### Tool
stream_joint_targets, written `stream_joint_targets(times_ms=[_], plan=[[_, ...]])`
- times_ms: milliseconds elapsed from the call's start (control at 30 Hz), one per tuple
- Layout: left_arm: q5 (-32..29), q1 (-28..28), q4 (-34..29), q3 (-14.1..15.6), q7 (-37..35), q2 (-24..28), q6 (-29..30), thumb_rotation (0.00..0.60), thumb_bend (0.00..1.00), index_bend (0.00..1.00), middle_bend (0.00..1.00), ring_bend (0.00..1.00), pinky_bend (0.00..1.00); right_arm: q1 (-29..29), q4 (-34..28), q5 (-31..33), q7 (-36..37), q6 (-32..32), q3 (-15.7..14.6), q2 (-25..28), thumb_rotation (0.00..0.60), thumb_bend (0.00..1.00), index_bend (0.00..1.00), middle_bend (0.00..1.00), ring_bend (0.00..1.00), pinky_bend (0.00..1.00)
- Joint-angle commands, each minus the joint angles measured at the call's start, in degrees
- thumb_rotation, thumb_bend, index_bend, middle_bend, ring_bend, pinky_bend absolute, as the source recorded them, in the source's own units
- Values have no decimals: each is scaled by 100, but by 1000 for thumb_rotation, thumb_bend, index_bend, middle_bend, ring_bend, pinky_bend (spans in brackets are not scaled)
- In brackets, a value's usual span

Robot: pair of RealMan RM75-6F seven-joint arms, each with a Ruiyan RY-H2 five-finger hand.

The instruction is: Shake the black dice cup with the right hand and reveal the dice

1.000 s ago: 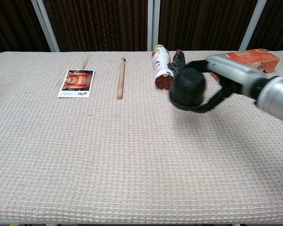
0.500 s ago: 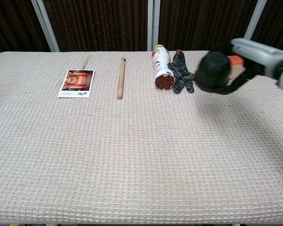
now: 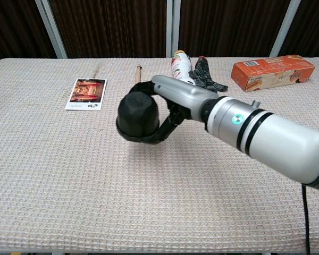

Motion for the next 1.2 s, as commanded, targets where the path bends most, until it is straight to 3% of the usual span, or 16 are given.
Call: stream_joint_targets(times_ms=[33,167,300,400,533,633,700,867,1033,1200], plan=[[43,-47,68,35,-27,-65,-84,600,126,145,107,0,183,-739,-183,-3,-180,753,-188,1308,600,214,359,435,77,0],[102,-109,113,50,-15,-154,-144,600,126,145,107,0,183,-1414,-320,197,300,1097,-334,2292,600,216,359,434,76,0],[125,-129,107,61,40,-184,-157,600,126,145,108,0,183,-1571,-378,27,602,1137,-404,2545,600,216,359,434,75,0],[114,-106,77,54,54,-173,-111,600,126,145,108,0,183,-1249,-376,-147,460,823,-397,2162,600,216,359,434,75,0],[91,-38,15,52,97,-102,-9,600,126,145,108,0,183,-518,-223,-273,41,331,-214,1129,600,216,359,433,76,0],[64,7,-52,39,134,-32,58,600,126,145,108,0,183,-124,-154,-351,-266,225,-63,586,600,215,359,432,76,0],[54,25,-75,31,139,-1,87,600,126,145,107,0,183,-54,-224,-399,-435,334,-4,513,600,215,359,432,77,0],[61,-4,-30,48,86,-24,5,600,126,145,108,0,183,-545,-577,-360,-564,1054,18,1230,600,214,359,432,77,0],[125,-83,22,62,91,-115,-85,600,126,145,107,0,183,-1314,-613,11,-25,1462,-15,2404,600,214,359,432,76,0],[138,-118,16,54,143,-161,-107,600,126,145,107,0,183,-1397,-640,-28,371,1313,-25,2669,600,216,359,432,75,0]])
